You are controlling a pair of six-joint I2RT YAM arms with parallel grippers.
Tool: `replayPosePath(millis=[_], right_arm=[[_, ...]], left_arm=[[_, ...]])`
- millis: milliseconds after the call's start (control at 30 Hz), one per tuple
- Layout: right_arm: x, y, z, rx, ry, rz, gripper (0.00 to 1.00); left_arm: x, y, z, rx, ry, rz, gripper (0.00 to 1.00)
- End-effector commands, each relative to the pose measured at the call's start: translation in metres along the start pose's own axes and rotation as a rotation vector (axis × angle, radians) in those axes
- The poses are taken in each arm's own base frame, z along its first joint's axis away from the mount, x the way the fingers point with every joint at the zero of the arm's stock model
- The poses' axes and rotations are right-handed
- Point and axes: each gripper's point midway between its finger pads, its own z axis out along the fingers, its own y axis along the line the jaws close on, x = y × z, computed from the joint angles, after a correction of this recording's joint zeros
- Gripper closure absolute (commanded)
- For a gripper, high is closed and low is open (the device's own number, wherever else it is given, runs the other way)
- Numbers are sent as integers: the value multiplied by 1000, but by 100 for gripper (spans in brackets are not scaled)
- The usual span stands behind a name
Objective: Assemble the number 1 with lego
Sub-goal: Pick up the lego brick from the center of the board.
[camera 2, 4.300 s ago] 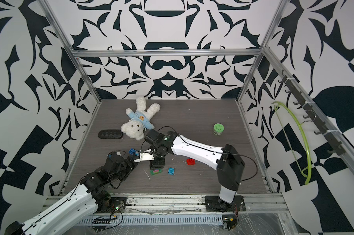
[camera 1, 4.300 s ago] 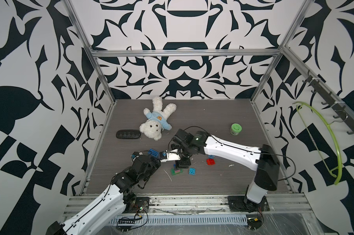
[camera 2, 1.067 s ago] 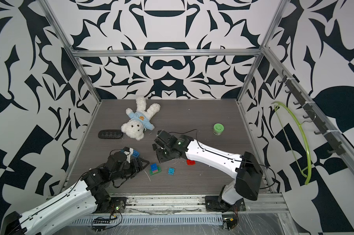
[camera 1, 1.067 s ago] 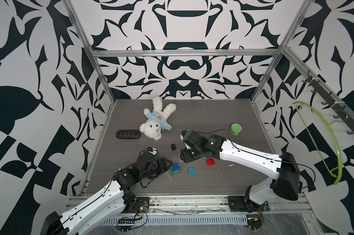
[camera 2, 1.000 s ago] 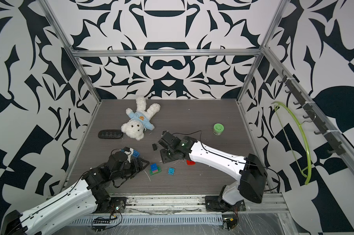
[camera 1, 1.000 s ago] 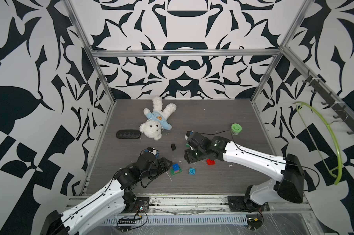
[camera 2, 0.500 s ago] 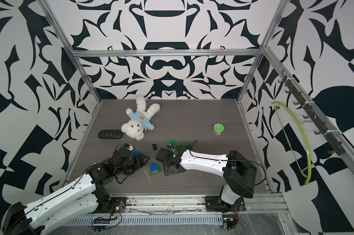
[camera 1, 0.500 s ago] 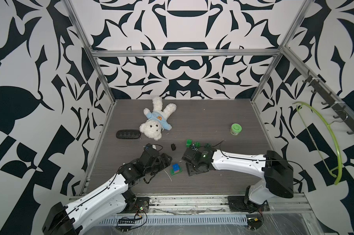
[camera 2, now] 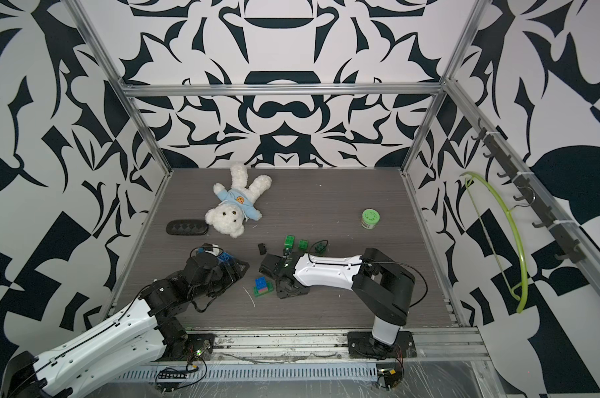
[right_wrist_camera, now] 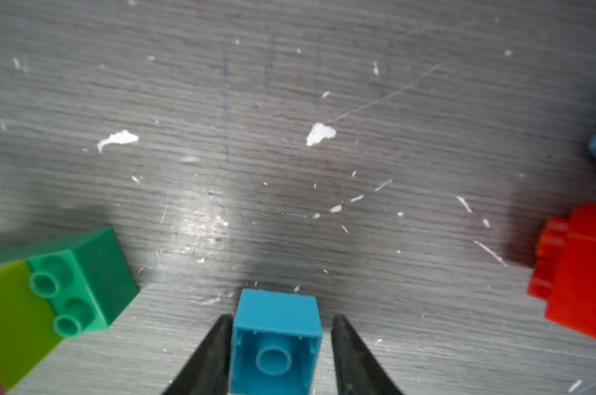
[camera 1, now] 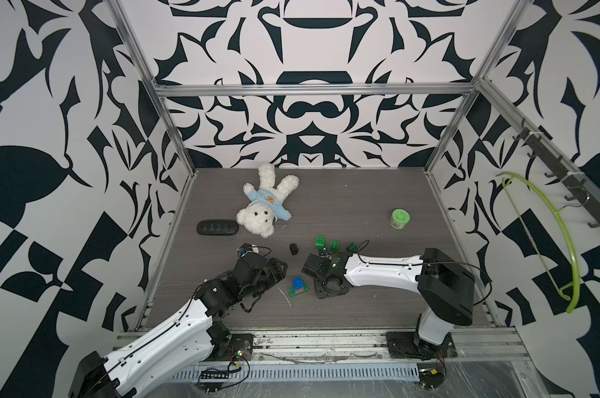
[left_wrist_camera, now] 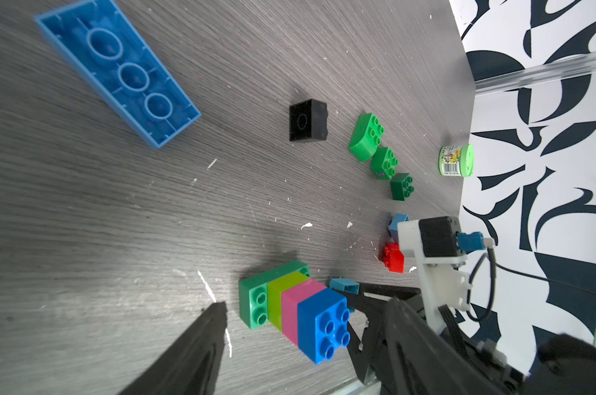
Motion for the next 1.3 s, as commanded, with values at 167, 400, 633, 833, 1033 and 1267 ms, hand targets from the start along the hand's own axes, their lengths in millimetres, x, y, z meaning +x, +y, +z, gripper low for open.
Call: replayPosePath(millis=[167,400,633,833,1033,1267], right_arm=[[-4,10,-8,-61,-32,29,67],[-24,24,-46,-195,-148,-32,79],[-61,44,-124,-408,-372,-229,83],[-75,61,-204,-571,-689,-536,83],[-66,76,-246,-678,-952,-853,83],[-70,78,-264,-757,-1025,-950,84]], left_arm=[[-2,13,0,-51,-23,-9,21],[-11,6,-5,-20,-74,7,21],[-27,-25,-22,83,-138,76,17],[-20,-77,-38,283,-59,64,12],[-11,-116,-57,397,47,23,7],[-8,-155,-77,555,112,-23,9]])
